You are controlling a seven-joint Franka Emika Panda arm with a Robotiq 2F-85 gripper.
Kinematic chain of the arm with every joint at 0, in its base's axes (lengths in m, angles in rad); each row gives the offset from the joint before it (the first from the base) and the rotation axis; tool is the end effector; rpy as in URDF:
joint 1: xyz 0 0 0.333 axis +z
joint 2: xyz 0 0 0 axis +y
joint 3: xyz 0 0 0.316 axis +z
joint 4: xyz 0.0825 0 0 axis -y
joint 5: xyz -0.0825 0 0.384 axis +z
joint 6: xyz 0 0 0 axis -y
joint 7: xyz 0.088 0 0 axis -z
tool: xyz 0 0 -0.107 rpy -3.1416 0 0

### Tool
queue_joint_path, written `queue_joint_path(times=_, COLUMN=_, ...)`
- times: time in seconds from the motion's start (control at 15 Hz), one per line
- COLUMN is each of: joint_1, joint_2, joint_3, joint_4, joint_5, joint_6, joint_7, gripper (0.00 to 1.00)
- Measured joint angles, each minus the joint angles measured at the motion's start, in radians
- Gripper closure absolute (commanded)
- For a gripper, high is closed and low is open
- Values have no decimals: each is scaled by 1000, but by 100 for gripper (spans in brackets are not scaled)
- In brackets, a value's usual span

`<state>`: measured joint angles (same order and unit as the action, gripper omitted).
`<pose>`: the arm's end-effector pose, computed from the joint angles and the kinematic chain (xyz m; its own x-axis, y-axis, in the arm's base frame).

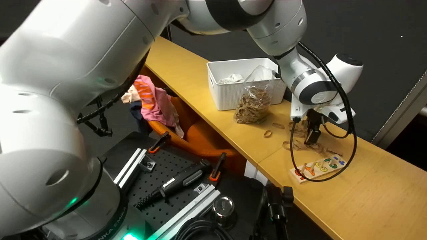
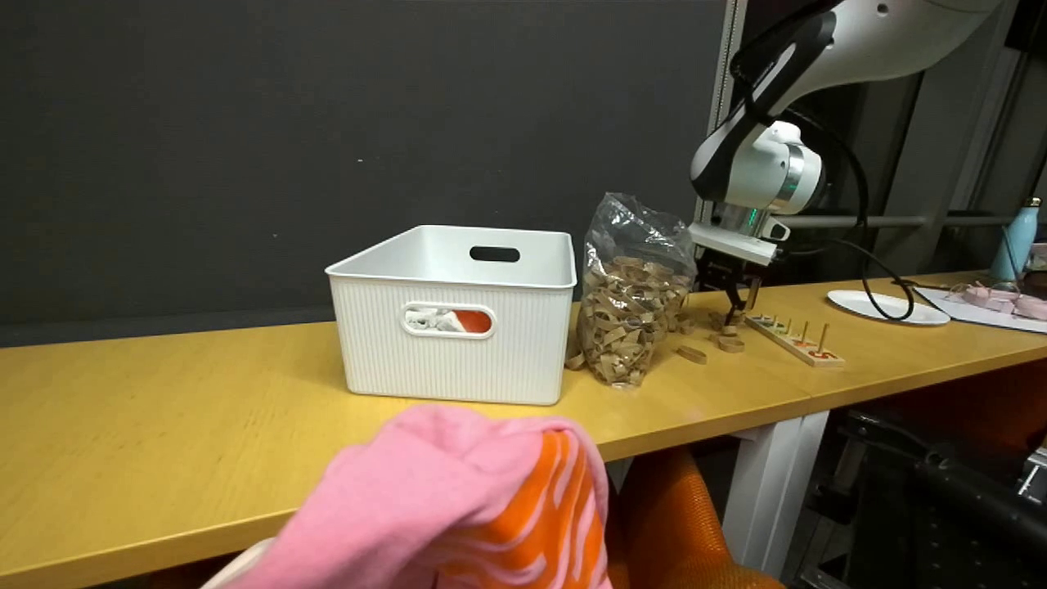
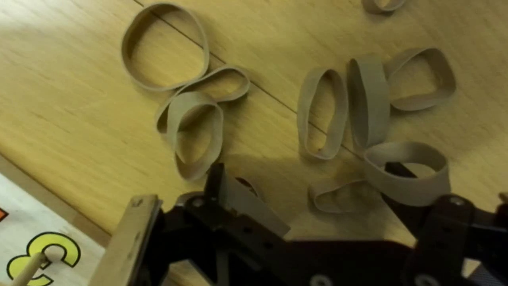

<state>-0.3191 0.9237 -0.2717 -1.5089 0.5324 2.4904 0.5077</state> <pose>0.6081 -0.3727 0.1358 0.1761 -0.9843 0.0072 -0.9698 -0.1748 -0.1700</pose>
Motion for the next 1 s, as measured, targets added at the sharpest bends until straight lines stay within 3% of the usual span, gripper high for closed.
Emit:
queue_joint_path(times=0.4, joint_1=-23, joint_2=28, joint_3=0, joint_4=22, joint_5=-14, joint_6=-1, joint_7=17, gripper=0)
queue_joint_path(times=0.47, joint_1=-28, joint_2=28, joint_3=0, joint_4=24, joint_5=-17, joint_6=-1, joint_7=18, gripper=5)
queue_joint_path(times=0.53, joint_1=-32, joint_2=29, joint_3=0, joint_4=25, joint_5=-20, joint_6=-2, joint_7=19, gripper=26)
queue_joint_path(times=0.67, joint_1=-38, joint_2=34, joint_3=0, joint_4=30, joint_5=-24, joint_6=-8, joint_7=20, gripper=31)
queue_joint_path(times=1.0, joint_1=-59, joint_2=40, joint_3=-1, joint_4=51, joint_5=-36, joint_6=-56, joint_7=23, gripper=68)
